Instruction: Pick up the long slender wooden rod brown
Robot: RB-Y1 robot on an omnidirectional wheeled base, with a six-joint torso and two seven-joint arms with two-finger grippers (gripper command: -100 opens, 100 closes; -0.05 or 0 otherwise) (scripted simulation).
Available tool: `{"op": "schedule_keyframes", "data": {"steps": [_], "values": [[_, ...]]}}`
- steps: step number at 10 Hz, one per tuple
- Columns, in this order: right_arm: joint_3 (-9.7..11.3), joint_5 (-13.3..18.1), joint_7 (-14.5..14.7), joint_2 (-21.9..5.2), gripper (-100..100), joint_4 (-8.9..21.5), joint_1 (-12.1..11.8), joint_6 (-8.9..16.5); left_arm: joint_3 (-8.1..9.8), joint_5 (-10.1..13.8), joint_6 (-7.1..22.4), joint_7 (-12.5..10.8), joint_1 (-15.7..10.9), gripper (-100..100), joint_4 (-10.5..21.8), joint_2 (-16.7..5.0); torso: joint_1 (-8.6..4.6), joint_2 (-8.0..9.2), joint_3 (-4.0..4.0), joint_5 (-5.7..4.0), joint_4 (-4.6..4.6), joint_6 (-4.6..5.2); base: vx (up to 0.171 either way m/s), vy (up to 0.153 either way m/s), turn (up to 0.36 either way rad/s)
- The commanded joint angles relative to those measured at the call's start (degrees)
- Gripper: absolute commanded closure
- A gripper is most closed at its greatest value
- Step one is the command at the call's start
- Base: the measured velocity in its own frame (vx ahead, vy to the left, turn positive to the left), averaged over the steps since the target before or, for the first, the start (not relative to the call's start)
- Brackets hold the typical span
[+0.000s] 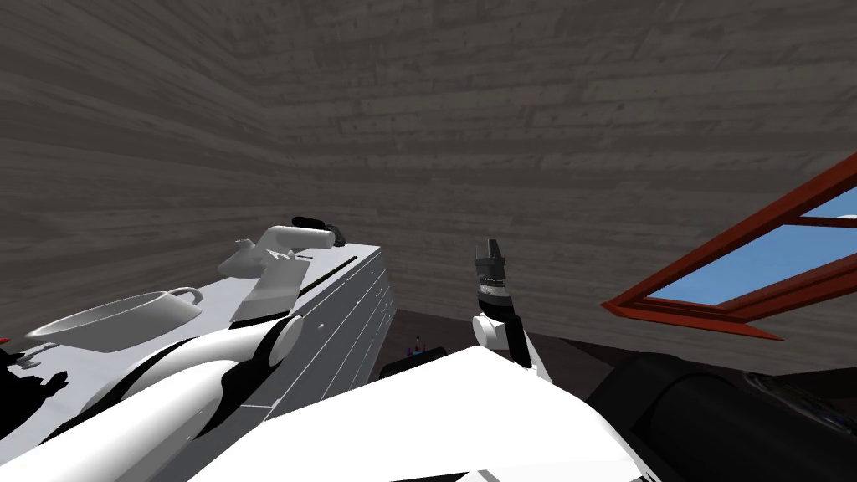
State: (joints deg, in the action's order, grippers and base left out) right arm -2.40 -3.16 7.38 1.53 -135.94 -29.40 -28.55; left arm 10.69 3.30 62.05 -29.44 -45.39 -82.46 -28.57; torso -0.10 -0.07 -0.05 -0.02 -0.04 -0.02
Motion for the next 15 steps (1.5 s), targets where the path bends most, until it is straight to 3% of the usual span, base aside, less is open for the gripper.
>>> {"op": "schedule_keyframes", "data": {"steps": [1, 2, 4, 5, 7, 8, 10, 11, 12, 14, 15], "values": [[0.00, 0.00, 0.00, 0.00, 0, 0.00, 0.00, 0.00, 0.10, -0.26, 2.44, -0.30, -0.26, -100, 0.12, 0.07, 0.00, 0.00, 0.00, 0.00, 0.00, 0.00, 0.029, -0.022, -0.003], [0.00, 0.00, 0.00, 0.00, 0, 0.00, 0.00, 0.00, 1.37, -0.60, 4.25, -1.09, -3.01, -100, 3.37, -0.94, 0.04, -0.03, -0.02, 0.01, -0.01, 0.01, 0.021, -0.048, 0.073], [0.00, 0.00, 0.00, 0.00, 0, 0.00, 0.00, 0.00, 1.37, -0.60, 6.52, -1.09, -3.01, -100, 3.65, -0.94, 0.03, -0.01, -0.01, 0.01, -0.01, 0.00, 0.017, -0.024, 0.029], [0.00, 0.00, 0.00, 0.00, 0, 0.00, 0.00, 0.00, 2.66, -0.94, 8.28, -1.78, -5.57, -100, 6.77, -1.94, 0.07, 0.01, 0.00, 0.02, 0.00, 0.00, 0.029, -0.040, 0.055], [0.00, 0.00, 0.00, 0.00, 0, 0.00, 0.00, 0.00, 2.66, -0.94, 10.45, -1.78, -5.57, -100, 7.19, -1.94, 0.00, -0.06, -0.03, 0.00, -0.02, 0.00, 0.031, -0.032, 0.025], [0.00, 0.00, 0.00, 0.00, 0, 0.00, 0.00, 0.00, 3.96, -1.30, 12.57, -2.38, -7.92, -100, 10.17, -2.93, 0.05, -0.03, -0.03, 0.02, -0.02, 0.01, 0.010, -0.035, 0.063], [0.00, 0.00, 0.00, 0.00, 0, 0.00, 0.00, 0.00, 3.96, -1.30, 14.23, -2.38, -7.92, -100, 10.74, -2.93, 0.02, 0.00, -0.01, 0.01, -0.01, 0.00, 0.016, -0.021, 0.023], [0.00, 0.00, 0.00, 0.00, 0, 0.00, 0.00, 0.00, 5.26, -1.66, 16.72, -2.89, -10.05, -100, 13.26, -3.90, 0.11, 0.02, 0.01, 0.03, 0.00, 0.01, 0.010, -0.027, 0.052], [0.00, 0.00, 0.00, 0.00, 0, 0.00, 0.00, 0.00, 5.26, -1.66, 17.85, -2.89, -10.05, -100, 14.27, -3.90, 0.07, 0.03, 0.02, 0.02, 0.01, -0.02, 0.030, -0.039, 0.053], [0.00, 0.00, 0.00, 0.00, 0, 0.00, 0.00, 0.00, 5.26, -1.66, 17.85, -2.89, -10.05, -100, 14.27, -3.90, 0.05, -0.02, -0.02, 0.02, -0.02, 0.01, 0.024, -0.017, 0.001], [0.00, 0.00, 0.00, 0.00, 0, 0.00, 0.00, 0.00, 6.55, -2.02, 20.72, -3.31, -11.97, -100, 17.04, -4.83, 0.10, -0.02, -0.02, 0.02, -0.01, 0.02, 0.014, -0.036, 0.061]]}}
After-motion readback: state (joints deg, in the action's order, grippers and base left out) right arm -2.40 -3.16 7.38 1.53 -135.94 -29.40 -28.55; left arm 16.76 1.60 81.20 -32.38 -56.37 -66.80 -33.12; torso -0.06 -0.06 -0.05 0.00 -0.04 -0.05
